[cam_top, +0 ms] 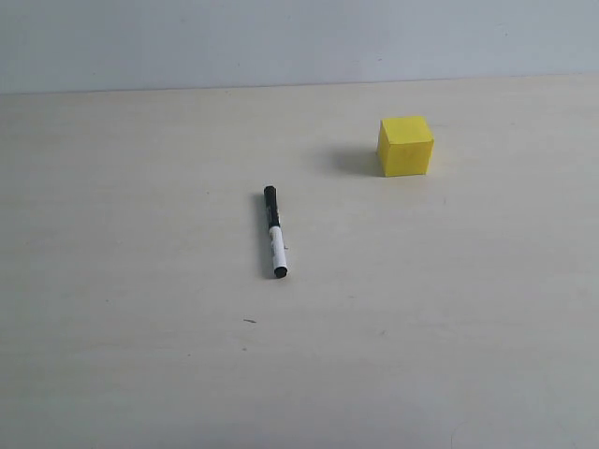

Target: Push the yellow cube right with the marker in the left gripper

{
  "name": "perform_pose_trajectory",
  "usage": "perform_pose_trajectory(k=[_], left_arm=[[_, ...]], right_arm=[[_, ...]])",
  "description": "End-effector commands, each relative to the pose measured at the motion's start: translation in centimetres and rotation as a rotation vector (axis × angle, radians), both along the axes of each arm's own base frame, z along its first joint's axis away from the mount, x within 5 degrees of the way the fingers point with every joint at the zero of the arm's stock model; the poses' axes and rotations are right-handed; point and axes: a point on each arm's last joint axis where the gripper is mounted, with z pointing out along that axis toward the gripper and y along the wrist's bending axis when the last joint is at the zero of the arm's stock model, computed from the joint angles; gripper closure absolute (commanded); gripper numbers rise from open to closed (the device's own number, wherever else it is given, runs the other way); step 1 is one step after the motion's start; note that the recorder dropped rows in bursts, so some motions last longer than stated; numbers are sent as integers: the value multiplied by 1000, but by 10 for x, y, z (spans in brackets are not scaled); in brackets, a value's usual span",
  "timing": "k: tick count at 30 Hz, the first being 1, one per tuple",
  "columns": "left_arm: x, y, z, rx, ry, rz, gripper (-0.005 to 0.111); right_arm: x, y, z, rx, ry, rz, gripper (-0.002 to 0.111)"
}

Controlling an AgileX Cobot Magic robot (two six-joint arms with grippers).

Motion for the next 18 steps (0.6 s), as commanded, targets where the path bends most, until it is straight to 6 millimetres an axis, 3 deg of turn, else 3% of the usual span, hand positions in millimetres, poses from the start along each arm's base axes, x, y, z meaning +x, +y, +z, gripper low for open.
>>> perform_pose_trajectory(k=[1,14,18], left_arm=[[-2,2,-9,7,-1,27,106],[-10,4,-4,-39,-100,36,106],[-12,6,-8,-36,-58,52,106]], right_arm=[[0,0,-1,-2,-2,2,108],[0,0,1,-8,-21,-3,108],[0,0,1,-5,-21,-2,108]])
